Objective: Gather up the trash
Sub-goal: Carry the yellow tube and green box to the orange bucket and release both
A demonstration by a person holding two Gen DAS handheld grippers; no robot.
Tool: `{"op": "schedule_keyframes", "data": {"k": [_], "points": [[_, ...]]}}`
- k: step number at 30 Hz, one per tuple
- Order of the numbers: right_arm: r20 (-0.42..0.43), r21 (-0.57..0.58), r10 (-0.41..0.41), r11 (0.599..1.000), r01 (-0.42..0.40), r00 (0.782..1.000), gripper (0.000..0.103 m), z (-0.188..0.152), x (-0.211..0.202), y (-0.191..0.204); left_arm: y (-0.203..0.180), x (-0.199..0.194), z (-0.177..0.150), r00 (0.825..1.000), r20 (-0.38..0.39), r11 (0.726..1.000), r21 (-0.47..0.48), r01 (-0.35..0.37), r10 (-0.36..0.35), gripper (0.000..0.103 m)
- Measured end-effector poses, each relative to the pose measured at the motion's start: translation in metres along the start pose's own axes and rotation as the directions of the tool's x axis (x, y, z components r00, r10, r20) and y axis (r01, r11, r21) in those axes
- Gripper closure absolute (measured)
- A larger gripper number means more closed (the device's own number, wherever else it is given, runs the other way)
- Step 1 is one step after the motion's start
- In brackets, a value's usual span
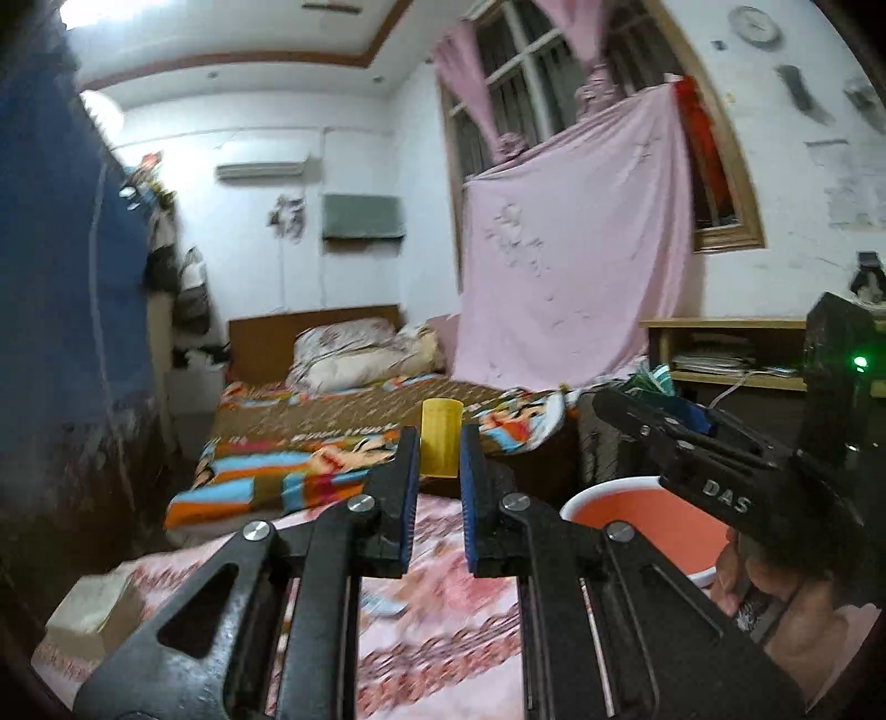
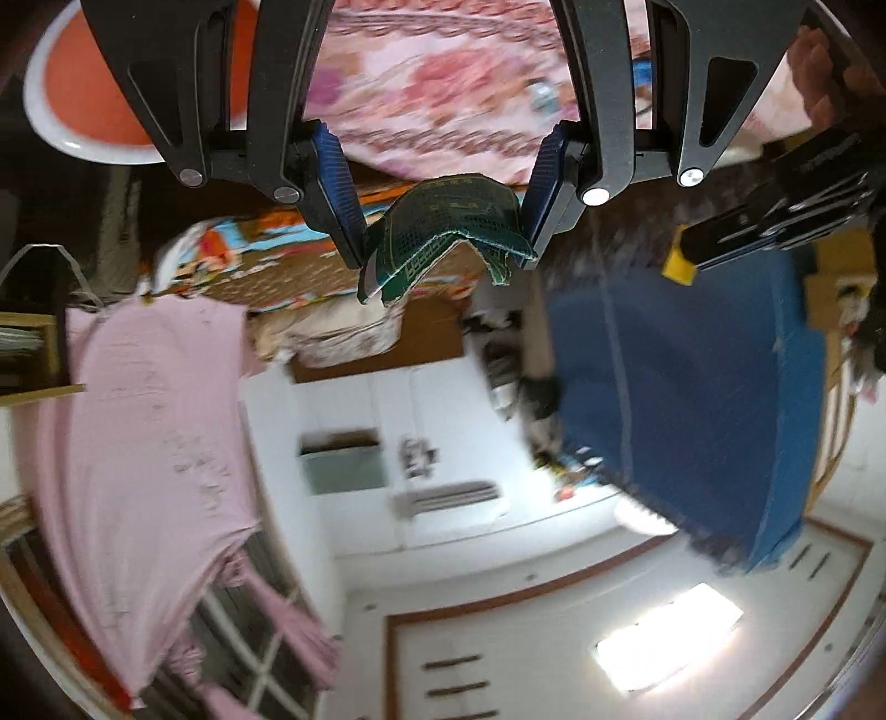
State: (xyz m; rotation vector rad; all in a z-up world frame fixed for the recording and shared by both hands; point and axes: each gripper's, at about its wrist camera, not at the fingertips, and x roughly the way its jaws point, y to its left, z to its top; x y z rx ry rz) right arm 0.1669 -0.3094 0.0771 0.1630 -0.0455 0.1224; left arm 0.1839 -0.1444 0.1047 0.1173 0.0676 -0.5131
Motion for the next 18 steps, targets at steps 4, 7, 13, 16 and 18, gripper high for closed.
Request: {"op": "schedule_keyframes", "data": {"k": [4, 7, 13, 16, 18], "points": [[0.023, 0.052, -0.092, 0.994, 0.091, 0.995, 0.050, 0.005, -0.004, -0.028, -0.022, 0.021, 0.011, 0.996, 0.007, 0.996, 0.015, 0.090, -0.090, 0.103], [0.023, 0.110, -0.175, 0.979, 0.171, 0.984, 0.049, 0.007, -0.005, -0.054, -0.041, 0.037, 0.017, 0.987, -0.002, 0.986, 0.016, 0.164, -0.164, 0.103], [-0.050, 0.233, -0.292, 0.926, 0.296, 0.955, 0.049, -0.001, -0.006, -0.103, -0.074, 0.083, 0.016, 0.959, -0.094, 0.964, -0.034, 0.264, -0.266, 0.103], [-0.099, 0.291, -0.338, 0.889, 0.352, 0.936, 0.048, -0.006, -0.005, -0.125, -0.087, 0.103, 0.013, 0.949, -0.138, 0.959, -0.040, 0.282, -0.284, 0.103], [-0.136, 0.313, -0.362, 0.867, 0.387, 0.922, 0.048, -0.009, -0.002, -0.135, -0.096, 0.116, 0.012, 0.939, -0.172, 0.955, -0.046, 0.293, -0.297, 0.103]]}}
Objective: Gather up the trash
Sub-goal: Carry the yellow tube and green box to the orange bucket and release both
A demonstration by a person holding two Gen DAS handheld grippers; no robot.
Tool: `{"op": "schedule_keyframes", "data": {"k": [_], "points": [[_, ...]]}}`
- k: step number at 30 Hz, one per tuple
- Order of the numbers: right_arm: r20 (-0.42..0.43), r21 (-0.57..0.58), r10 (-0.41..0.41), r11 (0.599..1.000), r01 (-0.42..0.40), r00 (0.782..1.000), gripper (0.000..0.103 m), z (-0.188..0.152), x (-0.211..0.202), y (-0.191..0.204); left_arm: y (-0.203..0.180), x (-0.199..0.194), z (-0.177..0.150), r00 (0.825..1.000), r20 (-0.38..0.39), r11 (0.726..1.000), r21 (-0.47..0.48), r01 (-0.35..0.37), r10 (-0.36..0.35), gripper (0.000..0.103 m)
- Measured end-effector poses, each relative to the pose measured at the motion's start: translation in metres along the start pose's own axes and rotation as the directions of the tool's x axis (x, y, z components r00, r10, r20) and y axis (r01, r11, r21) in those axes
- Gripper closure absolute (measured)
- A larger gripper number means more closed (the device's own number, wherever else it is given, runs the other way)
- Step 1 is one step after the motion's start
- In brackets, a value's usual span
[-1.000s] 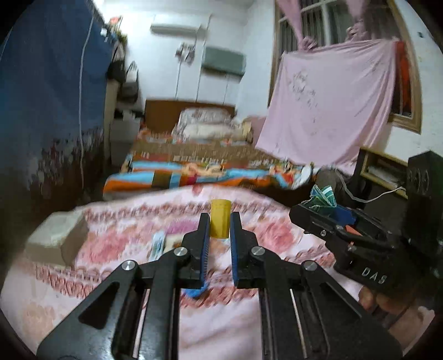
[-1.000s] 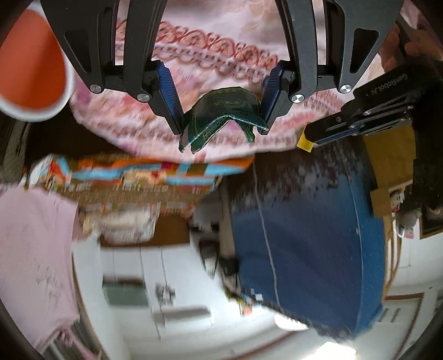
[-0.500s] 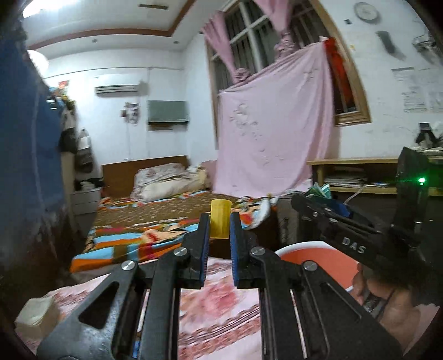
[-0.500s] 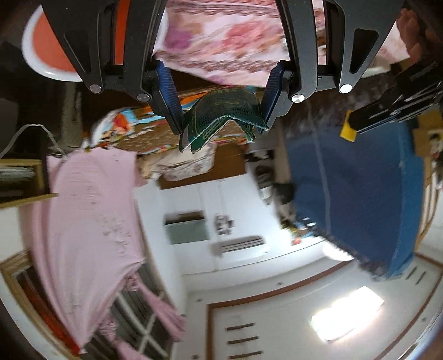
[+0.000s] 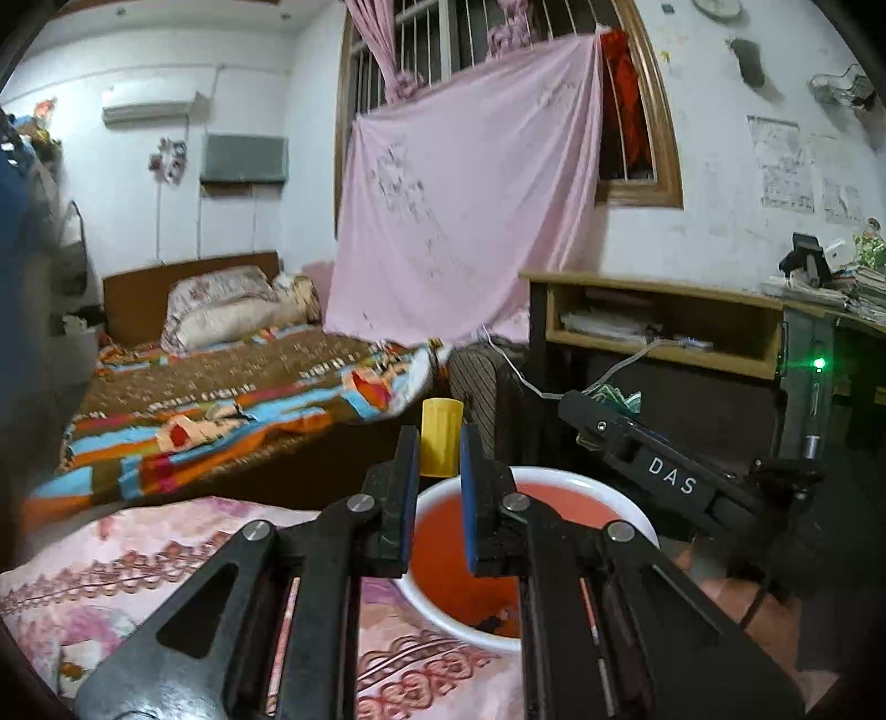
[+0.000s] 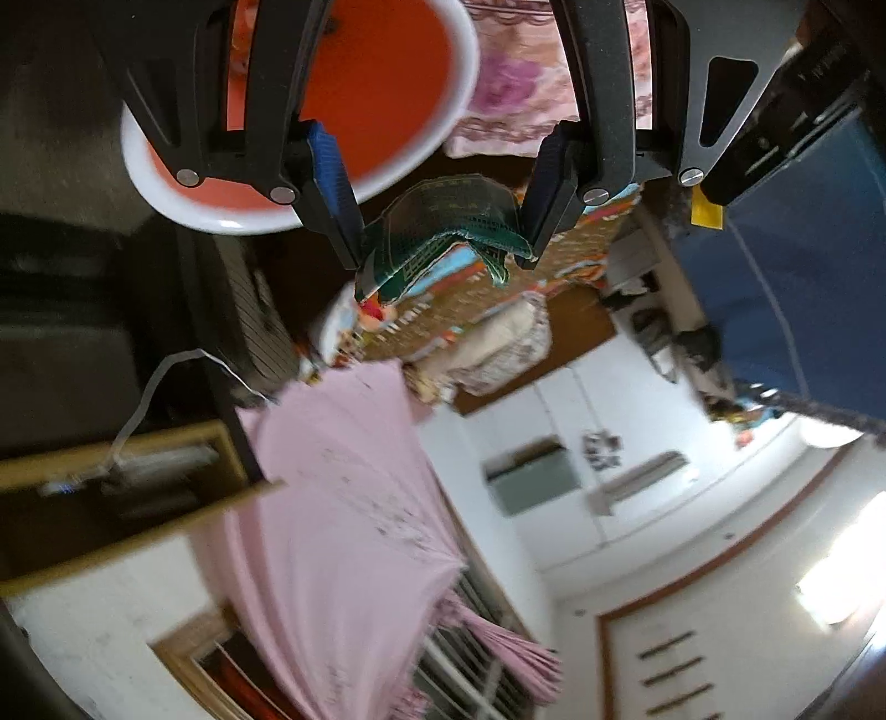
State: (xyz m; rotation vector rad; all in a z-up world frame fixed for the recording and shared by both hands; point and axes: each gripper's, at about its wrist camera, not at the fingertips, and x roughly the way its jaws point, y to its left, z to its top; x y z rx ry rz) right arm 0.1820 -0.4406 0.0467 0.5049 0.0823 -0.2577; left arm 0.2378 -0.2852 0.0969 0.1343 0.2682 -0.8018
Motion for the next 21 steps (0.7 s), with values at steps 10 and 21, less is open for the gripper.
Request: {"op": "schedule_keyframes", "data": {"k": [10, 21], "points": [[-0.082, 0.088, -0.067, 0.993, 0.074, 0.994, 0.044, -0.001, 0.009, -0.029, -0.004, 0.051, -0.013, 0.971, -0.226, 0.992, -0.116, 0.047, -0.072, 0.103], [-0.166, 0.155, -0.059, 0.984, 0.085, 0.984, 0.040, -0.009, 0.015, -0.045, 0.002, 0.070, -0.026, 0.932, -0.340, 0.973, -0.228, 0.046, -0.124, 0.103]]}}
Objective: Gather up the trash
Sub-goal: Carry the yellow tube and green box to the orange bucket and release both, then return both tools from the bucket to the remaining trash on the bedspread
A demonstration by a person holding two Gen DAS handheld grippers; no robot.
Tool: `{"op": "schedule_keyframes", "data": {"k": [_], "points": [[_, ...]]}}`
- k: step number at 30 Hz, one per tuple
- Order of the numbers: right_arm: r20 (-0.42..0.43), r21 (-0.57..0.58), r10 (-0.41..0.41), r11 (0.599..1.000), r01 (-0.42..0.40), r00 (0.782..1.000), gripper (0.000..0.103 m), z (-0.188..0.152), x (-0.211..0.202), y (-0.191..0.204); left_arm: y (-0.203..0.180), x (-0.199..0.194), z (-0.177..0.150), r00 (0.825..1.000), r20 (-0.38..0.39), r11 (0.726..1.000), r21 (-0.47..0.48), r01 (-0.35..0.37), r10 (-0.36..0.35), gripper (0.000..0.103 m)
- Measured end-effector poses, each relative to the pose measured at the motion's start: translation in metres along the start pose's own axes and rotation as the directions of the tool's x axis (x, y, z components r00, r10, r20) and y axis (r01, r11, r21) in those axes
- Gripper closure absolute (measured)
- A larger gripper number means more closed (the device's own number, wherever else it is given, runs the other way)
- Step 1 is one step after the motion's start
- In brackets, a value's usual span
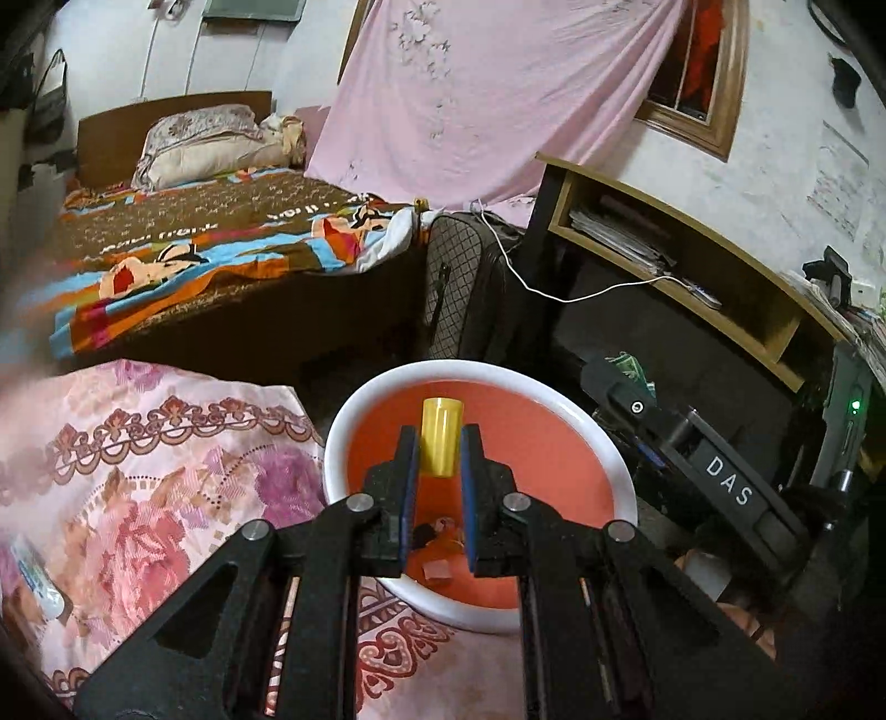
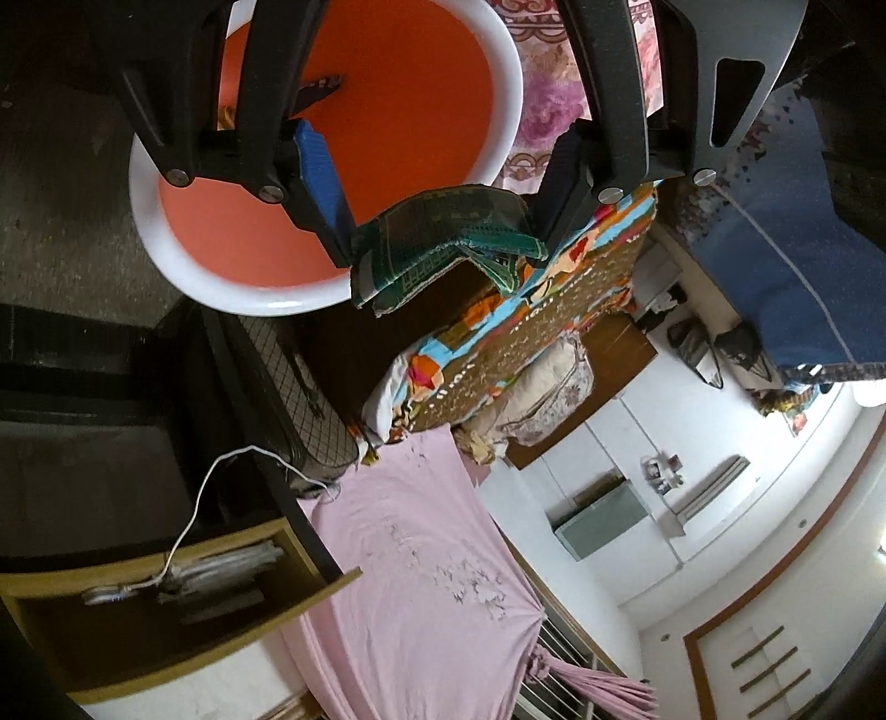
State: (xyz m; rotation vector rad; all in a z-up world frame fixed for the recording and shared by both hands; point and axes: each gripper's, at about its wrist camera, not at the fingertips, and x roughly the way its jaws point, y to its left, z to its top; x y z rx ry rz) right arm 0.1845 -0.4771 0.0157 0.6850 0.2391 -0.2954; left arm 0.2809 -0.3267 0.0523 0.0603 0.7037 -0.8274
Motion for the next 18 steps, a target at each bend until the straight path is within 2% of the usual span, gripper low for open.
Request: {"op": "schedule_keyframes", "data": {"k": [5, 7, 9, 12, 18], "points": [[-0.011, 0.006, -0.001, 1.000, 0.001, 1.000, 0.036, -0.001, -0.001, 0.000, 0.002, 0.002, -0.001, 1.000, -0.019, 1.000, -0.018, 0.007, -0.007, 0.103], [-0.013, 0.006, -0.002, 1.000, 0.003, 1.000, 0.030, -0.002, -0.001, 0.000, 0.003, 0.002, -0.002, 1.000, -0.024, 1.000, -0.023, 0.013, -0.014, 0.103], [-0.013, 0.007, 0.000, 1.000, 0.000, 1.000, 0.029, -0.001, -0.001, 0.000, 0.003, 0.002, -0.002, 1.000, -0.023, 1.000, -0.021, 0.011, -0.012, 0.102], [-0.013, 0.009, 0.000, 1.000, 0.000, 1.000, 0.027, 0.000, 0.000, -0.001, 0.004, -0.001, -0.003, 1.000, -0.018, 1.000, -0.024, 0.016, -0.016, 0.098], [0.001, -0.001, 0.001, 1.000, -0.001, 1.000, 0.026, 0.000, 0.000, 0.002, 0.011, -0.015, -0.003, 0.999, 0.041, 0.999, -0.047, 0.002, 0.000, 0.088]]}}
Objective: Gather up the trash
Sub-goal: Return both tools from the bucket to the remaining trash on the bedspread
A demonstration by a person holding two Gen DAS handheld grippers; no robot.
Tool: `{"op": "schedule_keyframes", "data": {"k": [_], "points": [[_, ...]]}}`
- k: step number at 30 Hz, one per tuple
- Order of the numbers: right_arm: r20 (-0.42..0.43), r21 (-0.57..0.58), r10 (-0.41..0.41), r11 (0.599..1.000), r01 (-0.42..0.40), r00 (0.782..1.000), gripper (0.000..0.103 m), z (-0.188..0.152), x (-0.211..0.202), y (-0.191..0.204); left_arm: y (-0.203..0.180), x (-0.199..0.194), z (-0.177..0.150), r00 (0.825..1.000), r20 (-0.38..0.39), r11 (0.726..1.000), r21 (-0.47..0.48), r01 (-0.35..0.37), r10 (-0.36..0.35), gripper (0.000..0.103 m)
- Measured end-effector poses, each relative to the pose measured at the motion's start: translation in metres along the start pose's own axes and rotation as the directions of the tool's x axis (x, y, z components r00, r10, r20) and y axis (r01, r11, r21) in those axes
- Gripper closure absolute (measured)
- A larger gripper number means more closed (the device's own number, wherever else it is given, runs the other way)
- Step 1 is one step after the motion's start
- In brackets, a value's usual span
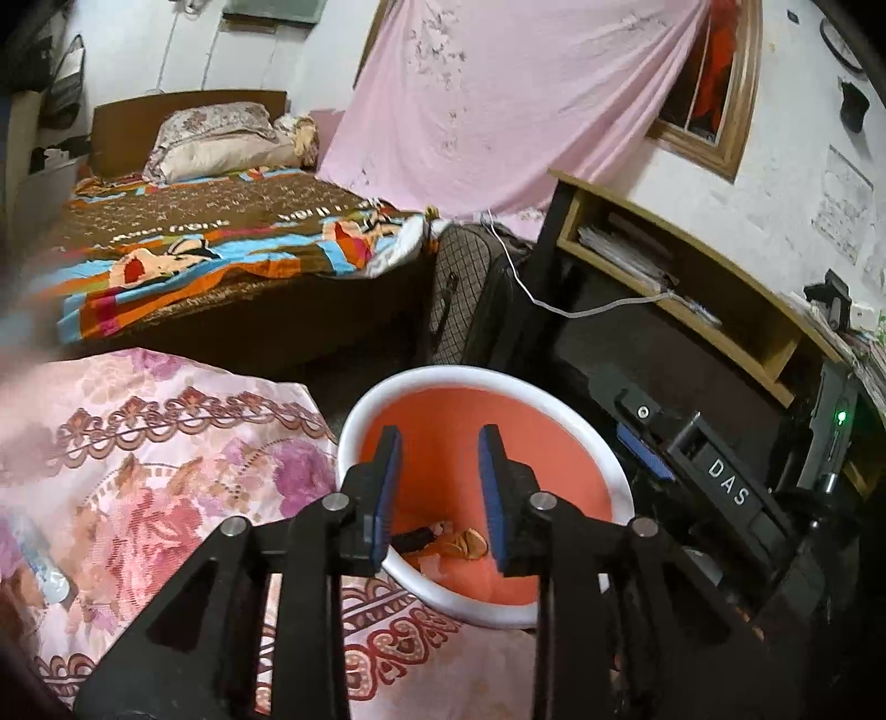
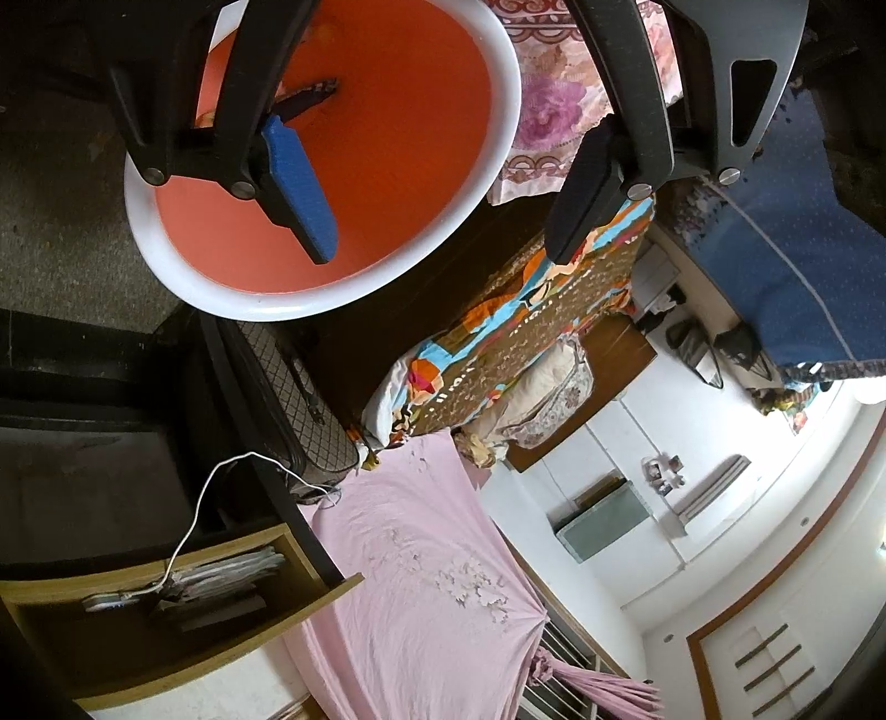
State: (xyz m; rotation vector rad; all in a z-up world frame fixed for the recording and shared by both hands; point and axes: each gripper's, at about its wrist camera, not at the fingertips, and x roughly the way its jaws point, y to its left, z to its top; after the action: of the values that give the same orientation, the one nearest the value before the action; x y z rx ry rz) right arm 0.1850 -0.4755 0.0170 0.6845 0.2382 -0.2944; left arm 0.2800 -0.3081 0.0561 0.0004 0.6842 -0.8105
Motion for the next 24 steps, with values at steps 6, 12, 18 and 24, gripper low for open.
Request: {"op": "schedule_keyframes", "data": {"k": [6, 12, 18, 24], "points": [[0.032, -0.050, 0.016, 0.999, -0.014, 0.999, 0.021, -0.001, -0.006, 0.012, 0.013, -0.027, 0.000, 0.993, 0.095, 0.997, -0.027, -0.067, 0.070, 0.072], [0.069, -0.140, 0.066, 0.989, -0.056, 0.995, 0.013, -0.007, -0.013, 0.037, 0.031, -0.058, -0.004, 0.971, 0.177, 0.986, -0.058, -0.153, 0.161, 0.052], [0.093, -0.215, 0.131, 0.971, -0.109, 0.987, 0.000, -0.016, -0.021, 0.064, 0.052, -0.094, -0.013, 0.933, 0.264, 0.968, -0.119, -0.220, 0.244, 0.016], [0.101, -0.295, 0.205, 0.941, -0.167, 0.974, 0.000, -0.026, -0.029, 0.088, 0.067, -0.127, -0.029, 0.864, 0.347, 0.931, -0.152, -0.332, 0.365, 0.011]]}}
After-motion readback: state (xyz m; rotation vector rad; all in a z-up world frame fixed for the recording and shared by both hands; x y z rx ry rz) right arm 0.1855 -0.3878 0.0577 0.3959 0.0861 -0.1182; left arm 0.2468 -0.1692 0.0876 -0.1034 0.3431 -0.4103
